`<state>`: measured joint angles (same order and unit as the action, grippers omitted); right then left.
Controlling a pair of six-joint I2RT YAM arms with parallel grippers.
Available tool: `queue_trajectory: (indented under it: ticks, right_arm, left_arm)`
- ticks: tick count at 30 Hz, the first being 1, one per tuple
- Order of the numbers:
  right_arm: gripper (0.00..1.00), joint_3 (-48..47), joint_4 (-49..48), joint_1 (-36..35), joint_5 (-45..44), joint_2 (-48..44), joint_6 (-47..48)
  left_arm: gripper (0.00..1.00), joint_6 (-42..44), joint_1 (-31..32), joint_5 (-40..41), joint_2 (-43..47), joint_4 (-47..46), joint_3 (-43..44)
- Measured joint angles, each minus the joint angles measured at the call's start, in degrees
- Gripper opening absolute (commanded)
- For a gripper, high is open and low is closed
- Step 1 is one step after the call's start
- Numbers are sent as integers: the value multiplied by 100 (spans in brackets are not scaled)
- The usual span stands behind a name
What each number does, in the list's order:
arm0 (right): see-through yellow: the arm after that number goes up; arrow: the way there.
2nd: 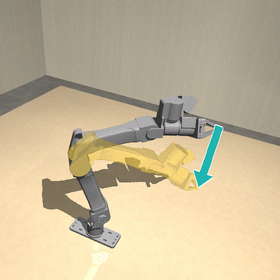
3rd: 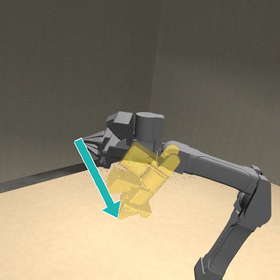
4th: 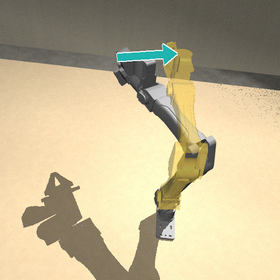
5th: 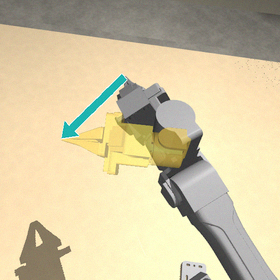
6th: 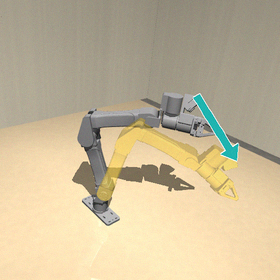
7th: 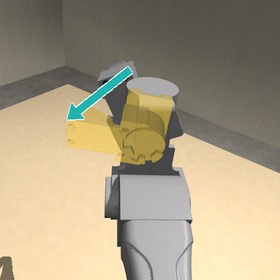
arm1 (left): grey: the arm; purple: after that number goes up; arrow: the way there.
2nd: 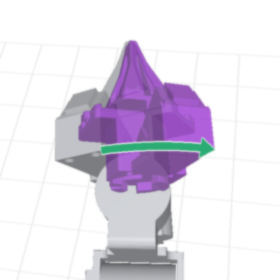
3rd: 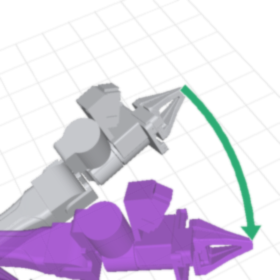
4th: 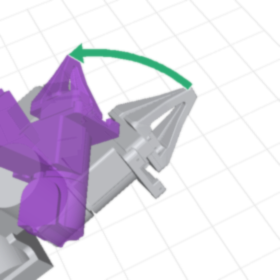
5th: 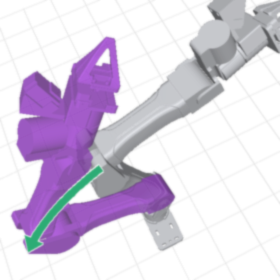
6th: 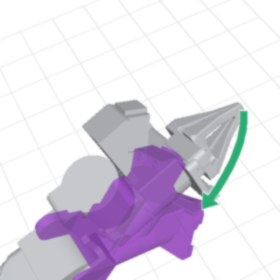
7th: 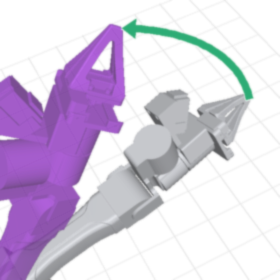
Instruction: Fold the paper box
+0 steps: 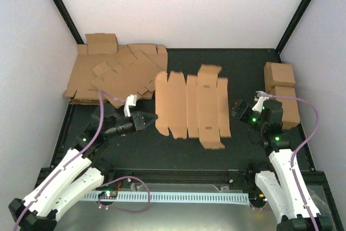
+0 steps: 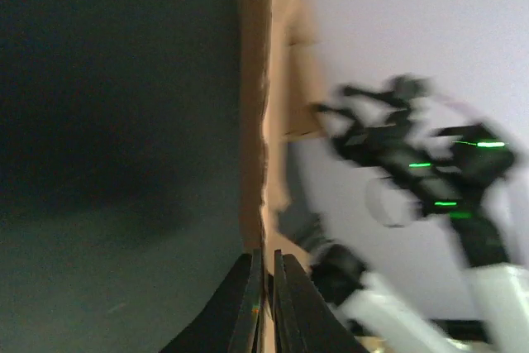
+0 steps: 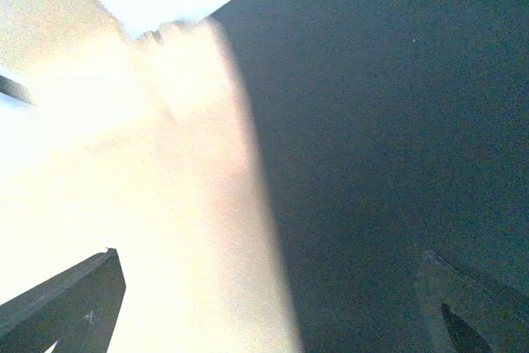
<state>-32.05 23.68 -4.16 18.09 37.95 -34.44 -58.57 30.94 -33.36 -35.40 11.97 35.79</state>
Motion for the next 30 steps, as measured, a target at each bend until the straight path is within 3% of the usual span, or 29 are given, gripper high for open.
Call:
queue_trajectory:
  ticks: [3,4,6,7,9,14,19,24,30]
  right_arm:
    - [100,7,116,0,-13,59,74]
    - [100,20,149,0,-7,114,105]
    - [100,72,168,0,24,208,142]
    - [100,103,186,0,48,262,162]
    - [100,151,223,0,138,450,243]
    - [100,166,376,0,122,896,372]
    - [99,166,732,0,-573,957,190]
    - [100,210,868,0,-1062,962,-118]
    - [100,732,647,0,-946,1261,-326]
  left_arm:
    - [29,595,0,527,-249,1102,-199]
    - [42,855,0,728,-437,1502,-208]
    - [78,1244,0,981,-761,1934,-208]
    - [87,1394,2,1119,-925,2114,-208]
    - [94,1624,0,1320,-1091,2299,-240]
    - [99,1891,0,1519,-1106,2186,-435]
    - [99,1867,13,1202,-1298,1390,-850]
    - [99,1668,256,907,-2065,555,-1088]
    - [98,1631,483,839,-3014,-44,-999]
